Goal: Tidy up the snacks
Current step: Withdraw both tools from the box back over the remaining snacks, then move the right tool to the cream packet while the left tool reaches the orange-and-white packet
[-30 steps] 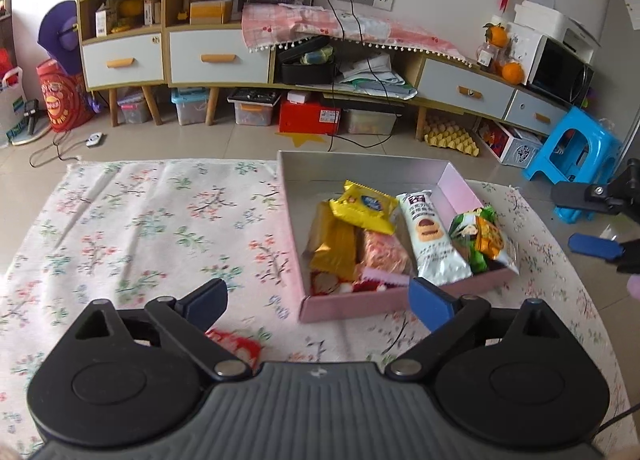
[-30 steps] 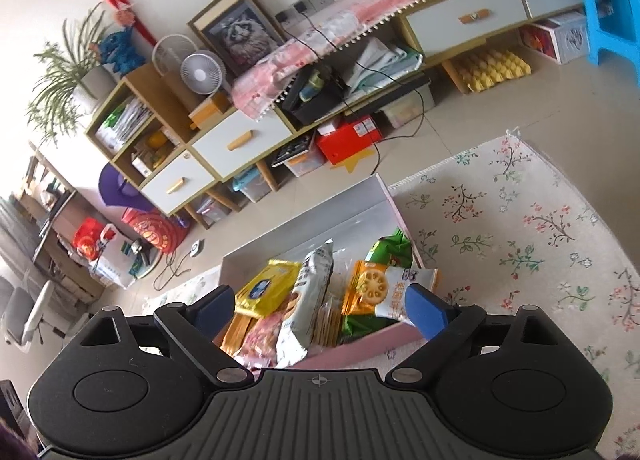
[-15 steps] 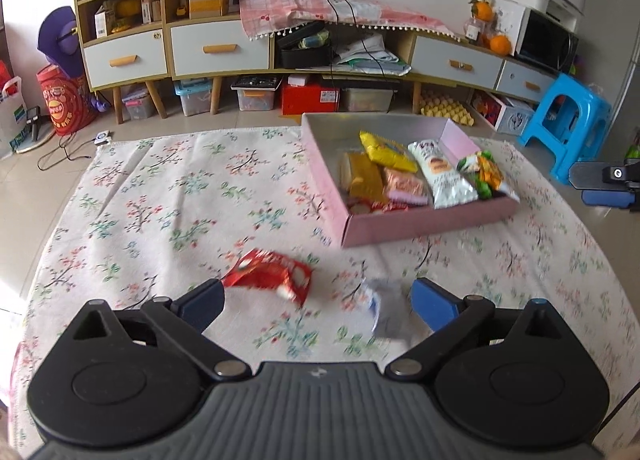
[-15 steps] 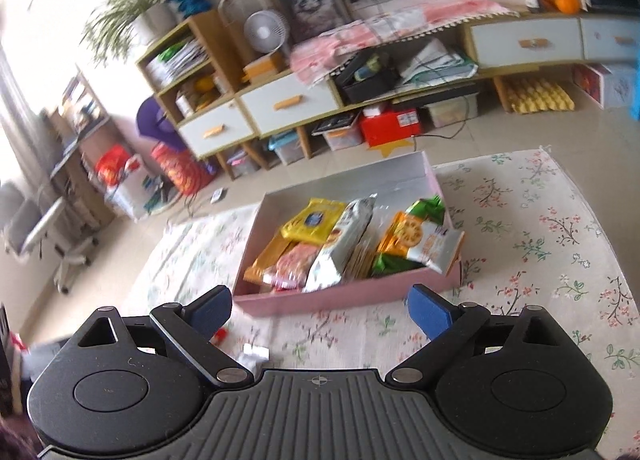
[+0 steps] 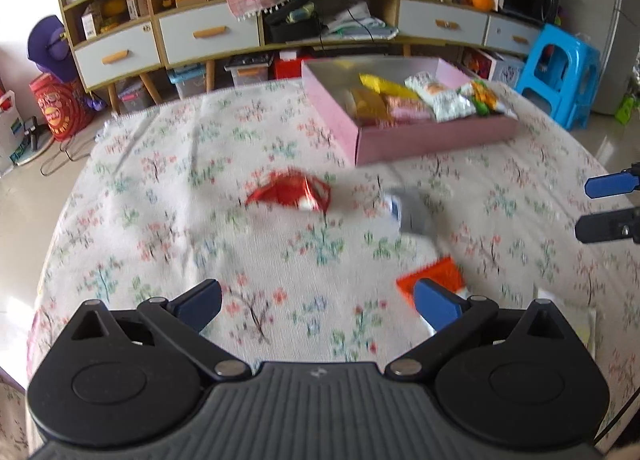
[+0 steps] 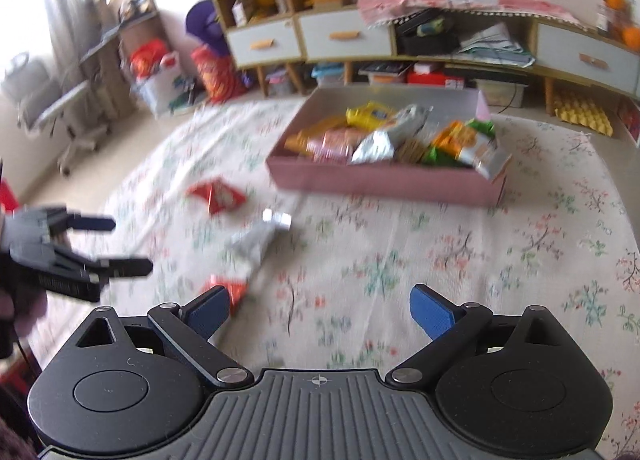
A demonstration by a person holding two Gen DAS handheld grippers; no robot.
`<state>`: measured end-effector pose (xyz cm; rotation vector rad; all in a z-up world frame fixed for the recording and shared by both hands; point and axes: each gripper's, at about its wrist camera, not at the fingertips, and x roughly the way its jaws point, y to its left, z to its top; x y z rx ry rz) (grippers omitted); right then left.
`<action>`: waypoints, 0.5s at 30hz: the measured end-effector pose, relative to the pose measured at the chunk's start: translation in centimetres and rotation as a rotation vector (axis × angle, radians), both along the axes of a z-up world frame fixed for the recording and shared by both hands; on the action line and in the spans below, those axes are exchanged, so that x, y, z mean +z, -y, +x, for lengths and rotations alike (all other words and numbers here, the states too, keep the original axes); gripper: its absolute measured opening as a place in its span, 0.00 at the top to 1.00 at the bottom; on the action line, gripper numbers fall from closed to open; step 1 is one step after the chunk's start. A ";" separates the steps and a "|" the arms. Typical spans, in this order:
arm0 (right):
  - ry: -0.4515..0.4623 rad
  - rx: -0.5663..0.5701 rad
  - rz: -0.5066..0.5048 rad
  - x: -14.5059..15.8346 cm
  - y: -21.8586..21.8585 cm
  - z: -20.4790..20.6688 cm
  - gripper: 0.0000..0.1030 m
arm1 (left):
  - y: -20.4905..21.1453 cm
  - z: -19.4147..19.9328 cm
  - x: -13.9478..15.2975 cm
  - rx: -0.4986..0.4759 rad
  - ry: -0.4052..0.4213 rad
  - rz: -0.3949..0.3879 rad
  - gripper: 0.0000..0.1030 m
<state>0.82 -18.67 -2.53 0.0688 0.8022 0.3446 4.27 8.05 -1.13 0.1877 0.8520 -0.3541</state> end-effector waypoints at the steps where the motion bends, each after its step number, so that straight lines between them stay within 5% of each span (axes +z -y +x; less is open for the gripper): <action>1: -0.004 0.009 -0.011 -0.3 -0.1 -0.3 0.05 | 0.0 -0.1 -0.4 -0.005 -0.013 0.001 0.00; 15: -0.055 0.243 -0.113 -4.4 -3.2 -3.9 0.05 | 1.5 -2.1 -3.0 -0.115 -0.027 0.043 0.00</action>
